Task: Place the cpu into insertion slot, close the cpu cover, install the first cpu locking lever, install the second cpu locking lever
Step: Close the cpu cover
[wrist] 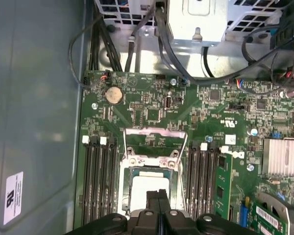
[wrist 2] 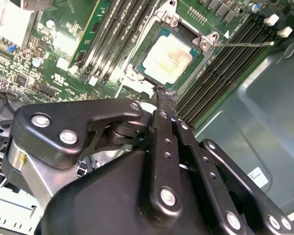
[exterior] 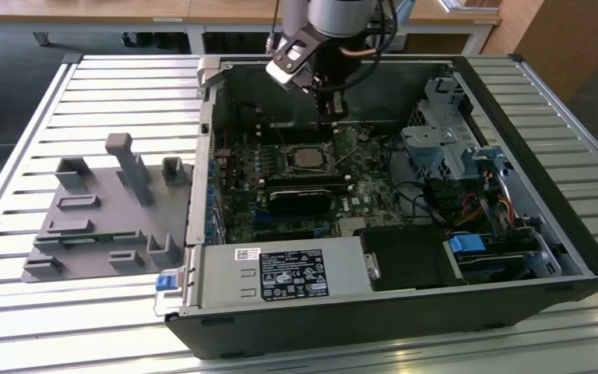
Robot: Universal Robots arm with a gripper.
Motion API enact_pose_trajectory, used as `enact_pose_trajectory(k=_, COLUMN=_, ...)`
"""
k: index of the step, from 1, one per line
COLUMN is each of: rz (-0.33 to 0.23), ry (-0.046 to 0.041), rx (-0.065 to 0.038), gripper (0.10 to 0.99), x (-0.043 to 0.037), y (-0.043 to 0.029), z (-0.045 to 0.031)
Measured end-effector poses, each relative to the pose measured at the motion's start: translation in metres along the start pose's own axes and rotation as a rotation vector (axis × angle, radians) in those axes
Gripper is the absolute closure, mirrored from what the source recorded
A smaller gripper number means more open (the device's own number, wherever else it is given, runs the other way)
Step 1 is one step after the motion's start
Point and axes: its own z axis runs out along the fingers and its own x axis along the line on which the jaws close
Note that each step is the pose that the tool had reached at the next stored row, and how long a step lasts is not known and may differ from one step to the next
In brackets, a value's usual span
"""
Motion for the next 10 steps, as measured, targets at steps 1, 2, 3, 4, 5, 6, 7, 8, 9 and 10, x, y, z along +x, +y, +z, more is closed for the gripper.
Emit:
enact_pose_trajectory(k=1, rz=0.000, ry=0.0001, rx=0.000, gripper=0.980, x=-0.0001, y=0.0010, z=0.0001)
enact_pose_trajectory(k=2, rz=0.000, ry=0.0001, rx=0.000, gripper=0.980, x=-0.0001, y=0.0024, z=0.0003)
enact_pose_trajectory(k=3, rz=0.000, ry=0.0002, rx=0.000, gripper=0.980, x=-0.0002, y=0.0039, z=0.0005)
enact_pose_trajectory(k=4, rz=0.000, ry=0.0002, rx=0.000, gripper=0.980, x=-0.0002, y=0.0055, z=0.0006)
enact_pose_trajectory(k=5, rz=0.000, ry=0.0002, rx=0.000, gripper=0.980, x=-0.0003, y=0.0071, z=0.0008)
enact_pose_trajectory(k=6, rz=0.000, ry=0.0002, rx=0.000, gripper=0.980, x=-0.0004, y=0.0085, z=0.0009)
enact_pose_trajectory(k=7, rz=0.000, ry=0.0002, rx=0.000, gripper=0.980, x=-0.0004, y=0.0098, z=0.0011)
enact_pose_trajectory(k=8, rz=0.000, ry=0.0002, rx=0.000, gripper=0.980, x=-0.0005, y=0.0108, z=0.0012)
enact_pose_trajectory(k=9, rz=0.000, ry=0.0002, rx=0.000, gripper=0.980, x=-0.0005, y=0.0117, z=0.0012)
enact_pose_trajectory(k=10, rz=0.000, ry=0.0002, rx=0.000, gripper=0.980, x=-0.0005, y=0.0125, z=0.0013)
